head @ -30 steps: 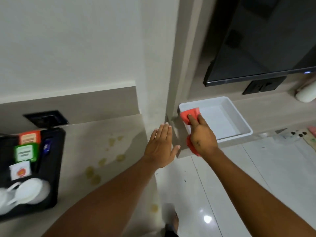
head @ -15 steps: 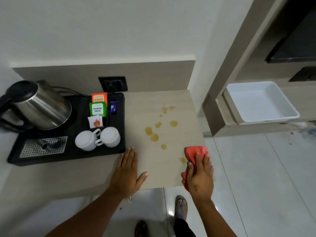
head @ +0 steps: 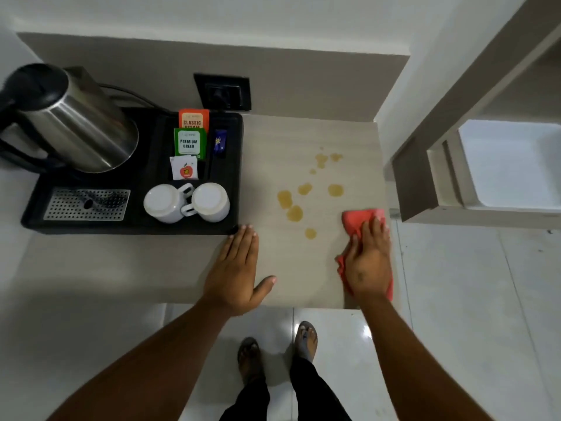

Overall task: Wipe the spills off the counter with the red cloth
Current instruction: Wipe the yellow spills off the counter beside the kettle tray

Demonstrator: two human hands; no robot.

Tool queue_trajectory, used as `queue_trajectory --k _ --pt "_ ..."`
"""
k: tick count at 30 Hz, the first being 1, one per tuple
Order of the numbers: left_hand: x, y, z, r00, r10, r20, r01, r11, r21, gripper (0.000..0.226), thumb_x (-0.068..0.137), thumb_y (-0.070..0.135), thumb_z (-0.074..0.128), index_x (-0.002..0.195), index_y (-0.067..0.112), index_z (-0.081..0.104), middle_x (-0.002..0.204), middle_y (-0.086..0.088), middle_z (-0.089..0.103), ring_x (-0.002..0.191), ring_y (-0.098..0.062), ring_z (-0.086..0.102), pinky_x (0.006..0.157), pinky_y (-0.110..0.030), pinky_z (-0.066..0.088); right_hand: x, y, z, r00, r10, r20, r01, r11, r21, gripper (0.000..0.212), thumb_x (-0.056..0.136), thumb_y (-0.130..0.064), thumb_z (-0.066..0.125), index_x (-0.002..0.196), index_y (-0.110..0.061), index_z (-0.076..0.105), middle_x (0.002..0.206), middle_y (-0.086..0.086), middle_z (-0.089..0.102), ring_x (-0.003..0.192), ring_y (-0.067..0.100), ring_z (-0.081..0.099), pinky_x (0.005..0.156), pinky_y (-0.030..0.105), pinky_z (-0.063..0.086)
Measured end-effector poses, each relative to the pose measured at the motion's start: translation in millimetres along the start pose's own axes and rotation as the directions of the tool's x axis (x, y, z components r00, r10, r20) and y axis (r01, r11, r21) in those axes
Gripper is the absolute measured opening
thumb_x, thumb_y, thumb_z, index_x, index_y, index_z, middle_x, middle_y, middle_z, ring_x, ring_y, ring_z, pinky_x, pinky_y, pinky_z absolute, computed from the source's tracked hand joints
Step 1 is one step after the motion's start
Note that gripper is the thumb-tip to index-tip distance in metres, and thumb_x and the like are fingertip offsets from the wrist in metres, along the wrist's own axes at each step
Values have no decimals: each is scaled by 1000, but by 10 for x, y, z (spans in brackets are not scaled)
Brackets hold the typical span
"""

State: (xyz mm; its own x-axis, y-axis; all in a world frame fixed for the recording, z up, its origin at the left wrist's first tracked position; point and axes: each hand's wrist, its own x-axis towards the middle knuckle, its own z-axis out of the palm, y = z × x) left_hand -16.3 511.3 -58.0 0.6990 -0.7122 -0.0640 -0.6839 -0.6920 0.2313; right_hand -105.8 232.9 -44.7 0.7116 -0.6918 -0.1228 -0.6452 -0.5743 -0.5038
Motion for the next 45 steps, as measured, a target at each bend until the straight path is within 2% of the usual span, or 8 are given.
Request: queue_trajectory --k 6,13,18,25,27,31,37,45 --pt "15 13 -33 999 -30 44 30 1000 0 99 93 67 43 158 -2 13 168 -22 13 157 -31 3 127 -49 12 218 -254 141 952 -283 119 292 953 -76 66 91 -30 59 153 -27 35 167 9 16 151 37 12 122 50 19" --pt "42 19 -92 997 -32 72 32 999 6 101 93 69 41 158 -3 11 168 -23 12 157 -32 2 127 -50 14 1143 -380 3 992 -120 27 121 992 -41 56 95 -26 39 150 -14 41 163 15 26 150 41 19 123 47 18" --pt "30 14 -82 998 -31 56 31 1000 3 101 93 70 40 159 -1 10 169 -22 12 158 -31 -1 128 -47 10 1121 -432 32 862 -464 203 487 870 -78 65 91 -16 60 152 -16 37 164 14 22 152 37 14 122 47 20" --pt "31 -13 -34 997 -39 65 40 999 -7 100 93 68 42 159 1 8 169 -21 8 158 -31 0 126 -48 12 2030 -619 -14 935 -349 59 352 934 -55 48 99 -19 44 148 -17 45 162 12 29 149 37 24 121 48 23" --pt "31 0 -42 997 -44 65 44 999 0 100 93 67 43 159 1 9 169 -21 9 158 -31 1 125 -49 13 2184 -952 127 892 -437 112 444 895 -43 48 99 -17 45 147 -16 47 162 14 30 148 37 25 121 44 23" --pt "17 14 -54 996 -50 77 51 999 -15 99 93 68 41 159 1 10 169 -20 10 158 -31 2 126 -48 13 2061 -813 124 626 -727 284 770 634 -73 47 100 -19 46 146 -12 49 158 15 36 148 37 28 121 45 25" --pt "20 8 -45 996 -50 80 51 999 -12 101 93 71 39 160 2 7 169 -18 8 158 -30 2 126 -45 7 2415 -768 -41 761 -629 160 647 754 -114 49 98 -27 43 142 -9 53 152 15 46 143 34 38 117 44 32" --pt "28 24 -77 995 -52 84 55 998 -33 101 92 66 47 159 1 9 169 -20 11 158 -31 3 126 -47 12 2105 -1274 317 409 -852 326 893 447 48 40 93 -8 59 133 -6 62 144 20 54 137 36 47 118 46 31"
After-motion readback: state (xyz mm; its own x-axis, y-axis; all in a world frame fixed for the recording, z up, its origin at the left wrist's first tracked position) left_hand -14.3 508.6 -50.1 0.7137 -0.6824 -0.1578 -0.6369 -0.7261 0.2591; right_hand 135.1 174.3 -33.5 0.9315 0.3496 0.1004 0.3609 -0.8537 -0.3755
